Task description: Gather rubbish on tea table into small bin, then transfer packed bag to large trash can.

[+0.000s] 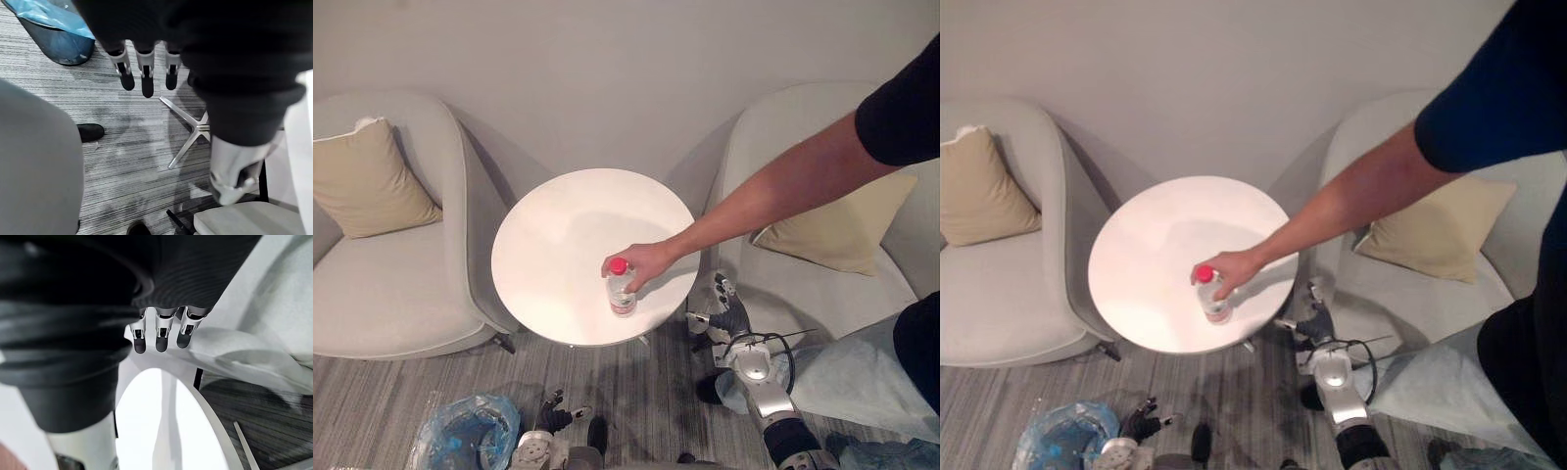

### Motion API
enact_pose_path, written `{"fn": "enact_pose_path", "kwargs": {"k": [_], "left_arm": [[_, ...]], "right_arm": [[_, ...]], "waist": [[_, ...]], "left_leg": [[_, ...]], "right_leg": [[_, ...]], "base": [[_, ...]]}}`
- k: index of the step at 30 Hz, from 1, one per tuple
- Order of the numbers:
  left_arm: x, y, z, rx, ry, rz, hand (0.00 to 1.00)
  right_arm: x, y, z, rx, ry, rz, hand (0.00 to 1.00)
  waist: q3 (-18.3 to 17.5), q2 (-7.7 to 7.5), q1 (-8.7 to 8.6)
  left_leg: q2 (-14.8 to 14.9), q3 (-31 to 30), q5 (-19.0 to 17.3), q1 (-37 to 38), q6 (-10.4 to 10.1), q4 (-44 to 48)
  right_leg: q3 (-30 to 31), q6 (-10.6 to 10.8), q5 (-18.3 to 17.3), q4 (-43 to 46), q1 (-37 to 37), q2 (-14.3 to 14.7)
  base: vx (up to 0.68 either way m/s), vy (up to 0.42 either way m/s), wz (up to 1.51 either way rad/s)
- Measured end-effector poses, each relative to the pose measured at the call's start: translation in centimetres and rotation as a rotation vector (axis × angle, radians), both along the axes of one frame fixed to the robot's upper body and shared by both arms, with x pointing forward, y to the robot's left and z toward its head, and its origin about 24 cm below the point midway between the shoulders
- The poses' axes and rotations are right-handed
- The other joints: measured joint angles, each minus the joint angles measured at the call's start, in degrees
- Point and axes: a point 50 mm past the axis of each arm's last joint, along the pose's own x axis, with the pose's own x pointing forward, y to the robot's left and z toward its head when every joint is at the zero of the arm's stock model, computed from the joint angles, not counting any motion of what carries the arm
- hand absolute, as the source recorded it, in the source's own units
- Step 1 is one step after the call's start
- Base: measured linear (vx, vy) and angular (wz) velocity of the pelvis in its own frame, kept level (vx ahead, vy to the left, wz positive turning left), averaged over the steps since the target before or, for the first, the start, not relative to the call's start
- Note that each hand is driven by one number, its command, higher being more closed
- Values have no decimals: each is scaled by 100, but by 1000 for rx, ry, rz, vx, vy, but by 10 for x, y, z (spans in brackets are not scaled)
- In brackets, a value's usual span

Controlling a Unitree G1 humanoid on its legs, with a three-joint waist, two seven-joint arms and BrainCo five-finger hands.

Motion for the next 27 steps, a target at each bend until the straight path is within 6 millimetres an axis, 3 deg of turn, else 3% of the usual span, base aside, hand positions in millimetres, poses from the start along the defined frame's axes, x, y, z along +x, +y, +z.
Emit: {"fn": "enact_pose_path", "kwargs": {"k": [13, 16, 23, 27], "left_arm": [[2, -2, 1, 4, -11, -20, 0], [3, -2, 2, 5, -14, -24, 0], [6, -3, 3, 9, -28, -44, 0], [11, -4, 6, 5, -60, -45, 0]], "right_arm": [[1, 0, 1, -13, -2, 9, 0], [9, 3, 5, -27, -12, 38, 0], [25, 20, 20, -82, -61, 163, 0], [30, 32, 23, -98, -65, 229, 0]], "waist": [[42, 38, 0], [48, 30, -1], [121, 13, 36], [219, 26, 157]], "left_leg": [[-33, -129, 65, -98, -13, 1], [-46, -147, 64, -91, -11, 3], [-46, -239, 64, -90, -11, 2], [-65, -329, 74, -122, -11, -1]], "right_leg": [[-48, 77, -34, -58, -28, -4], [-52, 78, -31, -109, 56, -5], [-108, 76, -30, -93, 94, 0], [-174, 74, -32, -83, 98, -8]], "base": [[-25, -5, 5], [68, -19, 5], [-14, -16, 7], [-73, -6, 9]]}}
